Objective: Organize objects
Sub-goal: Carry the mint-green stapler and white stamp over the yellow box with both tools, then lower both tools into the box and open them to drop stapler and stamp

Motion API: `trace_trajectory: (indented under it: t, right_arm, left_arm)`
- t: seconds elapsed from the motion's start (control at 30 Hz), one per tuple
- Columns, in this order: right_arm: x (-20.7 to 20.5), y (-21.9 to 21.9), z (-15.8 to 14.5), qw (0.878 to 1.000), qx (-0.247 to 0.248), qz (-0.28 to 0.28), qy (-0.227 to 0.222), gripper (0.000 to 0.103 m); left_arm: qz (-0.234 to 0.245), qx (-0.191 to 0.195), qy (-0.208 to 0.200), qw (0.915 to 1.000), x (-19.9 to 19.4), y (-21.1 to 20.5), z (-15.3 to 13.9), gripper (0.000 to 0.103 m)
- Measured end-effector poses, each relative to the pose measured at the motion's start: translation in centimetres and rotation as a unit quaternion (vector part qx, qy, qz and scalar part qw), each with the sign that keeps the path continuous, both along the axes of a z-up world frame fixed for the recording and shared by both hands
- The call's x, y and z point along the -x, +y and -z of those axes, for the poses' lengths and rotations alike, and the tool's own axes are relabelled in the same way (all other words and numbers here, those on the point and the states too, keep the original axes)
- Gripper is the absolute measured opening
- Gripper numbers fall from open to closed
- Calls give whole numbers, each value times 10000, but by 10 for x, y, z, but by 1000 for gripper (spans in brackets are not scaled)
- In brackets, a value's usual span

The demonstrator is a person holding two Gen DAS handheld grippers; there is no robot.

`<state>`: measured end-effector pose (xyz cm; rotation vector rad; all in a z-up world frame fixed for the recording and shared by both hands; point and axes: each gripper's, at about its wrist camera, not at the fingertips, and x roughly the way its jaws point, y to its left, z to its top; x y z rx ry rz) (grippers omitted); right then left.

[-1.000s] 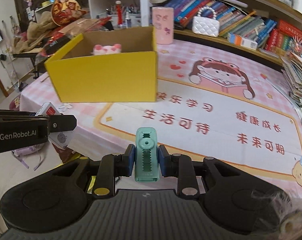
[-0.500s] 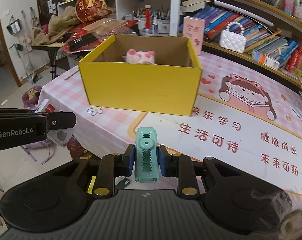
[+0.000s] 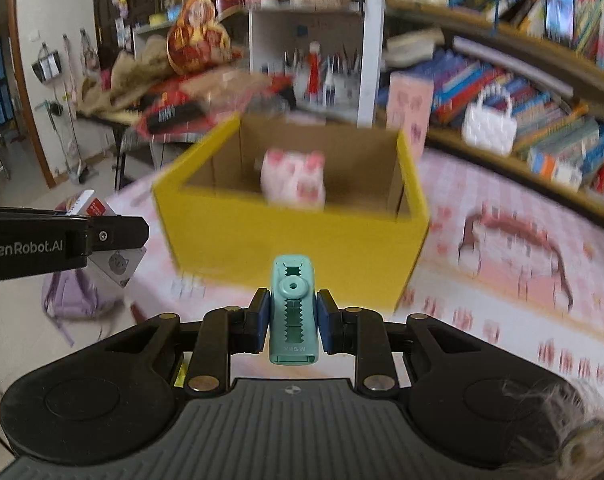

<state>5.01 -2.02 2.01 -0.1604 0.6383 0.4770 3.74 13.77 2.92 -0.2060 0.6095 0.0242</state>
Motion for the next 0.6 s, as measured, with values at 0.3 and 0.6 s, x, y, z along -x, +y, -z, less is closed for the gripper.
trace_trajectory:
  t: [0.3, 0.6]
  right_arm:
    - [-75, 2, -33, 9970, -278, 1, -717, 24]
    - [-138, 19, 0, 9990, 103, -291, -323, 24]
  left_arm:
    - [-187, -119, -427, 9988, -66, -3, -25, 13]
    - [-272, -334, 124, 9990, -124, -13, 4, 13]
